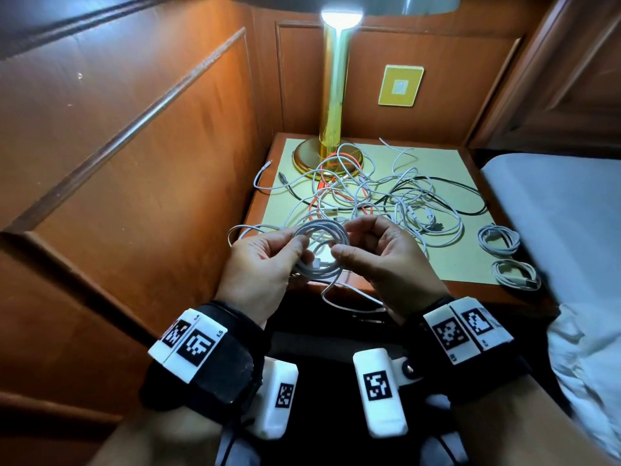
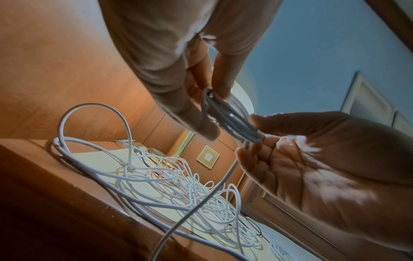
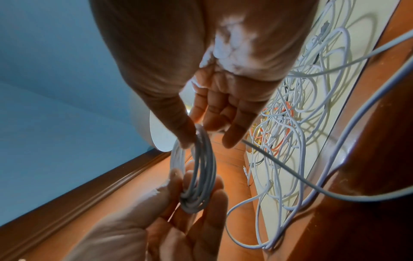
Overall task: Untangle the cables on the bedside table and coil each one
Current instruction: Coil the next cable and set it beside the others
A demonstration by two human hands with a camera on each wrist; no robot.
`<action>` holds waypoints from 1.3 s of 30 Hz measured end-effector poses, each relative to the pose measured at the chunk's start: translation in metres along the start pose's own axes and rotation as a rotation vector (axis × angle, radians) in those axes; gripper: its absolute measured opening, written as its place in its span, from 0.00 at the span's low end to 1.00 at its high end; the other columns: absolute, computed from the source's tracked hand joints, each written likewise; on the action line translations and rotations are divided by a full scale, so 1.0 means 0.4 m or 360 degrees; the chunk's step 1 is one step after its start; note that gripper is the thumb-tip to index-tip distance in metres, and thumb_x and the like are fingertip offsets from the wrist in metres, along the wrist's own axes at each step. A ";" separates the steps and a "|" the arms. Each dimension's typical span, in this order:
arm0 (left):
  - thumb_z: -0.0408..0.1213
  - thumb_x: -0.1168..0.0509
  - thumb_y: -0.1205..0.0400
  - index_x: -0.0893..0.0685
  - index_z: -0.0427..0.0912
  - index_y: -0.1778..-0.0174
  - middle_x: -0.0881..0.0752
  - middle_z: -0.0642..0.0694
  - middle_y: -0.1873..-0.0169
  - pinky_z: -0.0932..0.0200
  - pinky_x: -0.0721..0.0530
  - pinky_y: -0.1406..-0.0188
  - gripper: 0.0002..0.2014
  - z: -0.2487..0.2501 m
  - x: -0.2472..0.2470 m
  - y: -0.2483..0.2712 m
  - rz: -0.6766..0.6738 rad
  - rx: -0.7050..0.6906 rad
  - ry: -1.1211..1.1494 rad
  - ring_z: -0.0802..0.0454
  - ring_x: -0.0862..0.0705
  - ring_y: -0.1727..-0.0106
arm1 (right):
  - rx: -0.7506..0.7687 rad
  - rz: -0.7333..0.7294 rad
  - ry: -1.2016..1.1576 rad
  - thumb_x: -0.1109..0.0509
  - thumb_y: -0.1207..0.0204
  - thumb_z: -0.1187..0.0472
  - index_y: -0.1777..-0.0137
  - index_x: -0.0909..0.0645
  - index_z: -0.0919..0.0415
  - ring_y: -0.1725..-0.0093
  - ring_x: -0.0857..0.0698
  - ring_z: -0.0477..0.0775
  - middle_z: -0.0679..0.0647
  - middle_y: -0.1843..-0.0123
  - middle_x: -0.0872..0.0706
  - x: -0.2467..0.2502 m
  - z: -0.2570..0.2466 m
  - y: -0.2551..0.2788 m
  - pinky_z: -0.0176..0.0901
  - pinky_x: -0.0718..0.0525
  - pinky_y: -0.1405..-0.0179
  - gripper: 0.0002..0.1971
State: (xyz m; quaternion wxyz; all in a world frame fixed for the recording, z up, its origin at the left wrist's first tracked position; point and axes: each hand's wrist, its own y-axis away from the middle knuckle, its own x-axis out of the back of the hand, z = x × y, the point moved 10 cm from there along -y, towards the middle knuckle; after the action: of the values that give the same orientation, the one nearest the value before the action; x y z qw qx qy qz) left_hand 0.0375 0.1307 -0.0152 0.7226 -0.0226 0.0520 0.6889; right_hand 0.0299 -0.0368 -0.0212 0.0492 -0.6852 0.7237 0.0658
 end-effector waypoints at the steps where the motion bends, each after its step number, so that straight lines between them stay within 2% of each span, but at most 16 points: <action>1: 0.29 0.32 0.16 0.08 0.41 0.60 0.12 0.47 0.69 0.44 0.12 0.51 0.10 0.002 -0.002 -0.001 -0.0005 -0.0025 0.0006 0.51 0.14 0.64 | -0.0017 0.0012 -0.0041 0.20 0.33 0.73 0.48 0.19 0.59 0.50 0.14 0.57 0.56 0.56 0.13 0.002 0.005 -0.002 0.53 0.15 0.45 0.17; 3: 0.30 0.30 0.17 0.07 0.39 0.52 0.07 0.46 0.61 0.44 0.11 0.45 0.05 0.000 -0.005 -0.007 -0.0021 -0.0055 0.0044 0.48 0.10 0.57 | -0.0058 0.0007 -0.0074 0.20 0.33 0.70 0.47 0.19 0.57 0.51 0.15 0.57 0.59 0.52 0.13 0.000 0.006 -0.005 0.48 0.15 0.54 0.17; 5: 0.30 0.29 0.18 0.08 0.35 0.47 0.07 0.39 0.52 0.46 0.12 0.45 0.07 -0.013 -0.005 -0.013 -0.0045 -0.0029 0.0083 0.41 0.09 0.50 | -0.0074 -0.0020 0.0003 0.21 0.29 0.69 0.46 0.20 0.55 0.53 0.15 0.54 0.58 0.50 0.12 -0.004 0.003 -0.003 0.42 0.20 0.62 0.16; 7: 0.29 0.31 0.17 0.10 0.32 0.45 0.08 0.35 0.51 0.50 0.11 0.50 0.08 -0.024 -0.013 -0.012 -0.0096 0.0041 0.0150 0.40 0.09 0.51 | -0.0082 -0.0054 0.0032 0.26 0.24 0.72 0.46 0.21 0.56 0.56 0.14 0.50 0.55 0.52 0.12 -0.008 0.002 -0.002 0.40 0.22 0.65 0.14; 9: 0.27 0.33 0.17 0.11 0.31 0.45 0.08 0.34 0.51 0.50 0.11 0.49 0.08 -0.028 -0.022 -0.009 -0.0140 0.0077 0.0210 0.40 0.09 0.51 | -0.0083 -0.0089 -0.0011 0.31 0.21 0.76 0.46 0.23 0.57 0.61 0.13 0.44 0.53 0.55 0.12 -0.017 -0.002 0.002 0.36 0.20 0.67 0.13; 12: 0.25 0.34 0.17 0.11 0.33 0.47 0.08 0.34 0.51 0.47 0.13 0.41 0.08 -0.028 -0.021 -0.011 -0.0114 0.0067 0.0262 0.40 0.09 0.49 | -0.0012 -0.0101 0.0042 0.33 0.20 0.77 0.45 0.24 0.58 0.64 0.13 0.40 0.52 0.57 0.12 -0.021 -0.016 0.006 0.34 0.19 0.66 0.13; 15: 0.24 0.34 0.18 0.11 0.34 0.49 0.08 0.37 0.55 0.52 0.10 0.49 0.07 -0.036 -0.025 -0.010 -0.0080 0.0092 0.0326 0.44 0.09 0.53 | 0.0076 -0.0065 0.0136 0.33 0.20 0.77 0.43 0.25 0.60 0.65 0.13 0.37 0.52 0.58 0.14 -0.020 -0.031 0.009 0.28 0.19 0.66 0.13; 18: 0.24 0.33 0.18 0.10 0.35 0.50 0.08 0.38 0.56 0.52 0.10 0.51 0.07 -0.040 -0.021 -0.011 -0.0053 0.0095 0.0314 0.46 0.09 0.55 | 0.0128 0.0037 0.0279 0.27 0.22 0.72 0.44 0.24 0.57 0.61 0.13 0.42 0.48 0.61 0.14 -0.008 -0.029 0.007 0.34 0.17 0.61 0.14; 20: 0.25 0.33 0.18 0.10 0.35 0.50 0.08 0.38 0.56 0.50 0.10 0.49 0.07 -0.038 -0.010 -0.015 -0.0014 0.0089 0.0314 0.45 0.10 0.54 | 0.0286 0.0163 0.0561 0.21 0.26 0.66 0.48 0.24 0.52 0.59 0.15 0.45 0.50 0.55 0.15 0.005 -0.046 0.010 0.40 0.15 0.56 0.16; 22: 0.25 0.35 0.17 0.11 0.35 0.50 0.08 0.38 0.56 0.52 0.10 0.51 0.07 -0.036 -0.008 -0.015 -0.0009 0.0085 0.0303 0.45 0.10 0.55 | 0.0518 0.0266 0.0805 0.17 0.30 0.63 0.51 0.24 0.50 0.63 0.17 0.43 0.51 0.52 0.17 0.007 -0.080 0.024 0.34 0.17 0.60 0.18; 24: 0.25 0.36 0.15 0.11 0.35 0.50 0.08 0.39 0.56 0.53 0.09 0.55 0.08 -0.035 -0.011 -0.013 -0.0006 0.0080 0.0275 0.46 0.10 0.56 | 0.0775 0.0305 0.0953 0.17 0.31 0.65 0.52 0.20 0.52 0.63 0.17 0.46 0.52 0.53 0.19 -0.002 -0.119 0.043 0.29 0.21 0.64 0.16; 27: 0.26 0.36 0.14 0.11 0.37 0.50 0.08 0.39 0.56 0.47 0.11 0.51 0.08 -0.036 -0.009 -0.014 0.0044 0.0056 0.0225 0.46 0.10 0.57 | 0.0987 0.0228 0.1140 0.19 0.28 0.66 0.48 0.12 0.56 0.61 0.18 0.43 0.50 0.54 0.20 -0.027 -0.136 0.057 0.25 0.23 0.63 0.11; 30: 0.27 0.37 0.14 0.11 0.36 0.48 0.08 0.39 0.55 0.41 0.13 0.43 0.09 -0.032 0.001 -0.017 0.0095 0.0011 0.0201 0.46 0.10 0.55 | 0.1040 0.0175 0.1234 0.23 0.24 0.62 0.43 0.10 0.56 0.62 0.17 0.42 0.50 0.55 0.17 -0.047 -0.128 0.060 0.30 0.17 0.62 0.11; 33: 0.28 0.37 0.14 0.11 0.36 0.49 0.07 0.39 0.55 0.44 0.14 0.45 0.08 -0.019 0.008 -0.018 0.0115 -0.0050 0.0178 0.44 0.09 0.55 | 0.1101 0.0167 0.1257 0.26 0.23 0.61 0.44 0.09 0.58 0.64 0.14 0.48 0.53 0.57 0.14 -0.061 -0.132 0.068 0.43 0.13 0.62 0.09; 37: 0.26 0.36 0.14 0.12 0.37 0.50 0.07 0.42 0.57 0.46 0.12 0.49 0.07 0.021 0.007 -0.008 0.0092 -0.0246 -0.0009 0.46 0.10 0.57 | 0.1039 0.0108 0.1332 0.29 0.24 0.59 0.54 0.12 0.60 0.62 0.19 0.47 0.51 0.60 0.16 -0.080 -0.125 0.063 0.36 0.21 0.61 0.06; 39: 0.27 0.35 0.15 0.12 0.41 0.51 0.08 0.47 0.60 0.43 0.10 0.50 0.08 0.040 -0.001 0.003 0.0075 -0.0366 -0.0177 0.49 0.09 0.58 | 0.0914 0.0055 0.1342 0.37 0.25 0.53 0.59 0.18 0.60 0.63 0.25 0.45 0.49 0.64 0.20 -0.083 -0.109 0.055 0.33 0.30 0.63 0.12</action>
State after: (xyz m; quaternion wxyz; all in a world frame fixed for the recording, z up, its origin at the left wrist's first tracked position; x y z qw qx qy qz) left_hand 0.0369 0.1321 0.0008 0.7007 -0.0658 -0.0670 0.7073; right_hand 0.0107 -0.0100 0.0279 -0.0619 -0.5990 0.6808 -0.4171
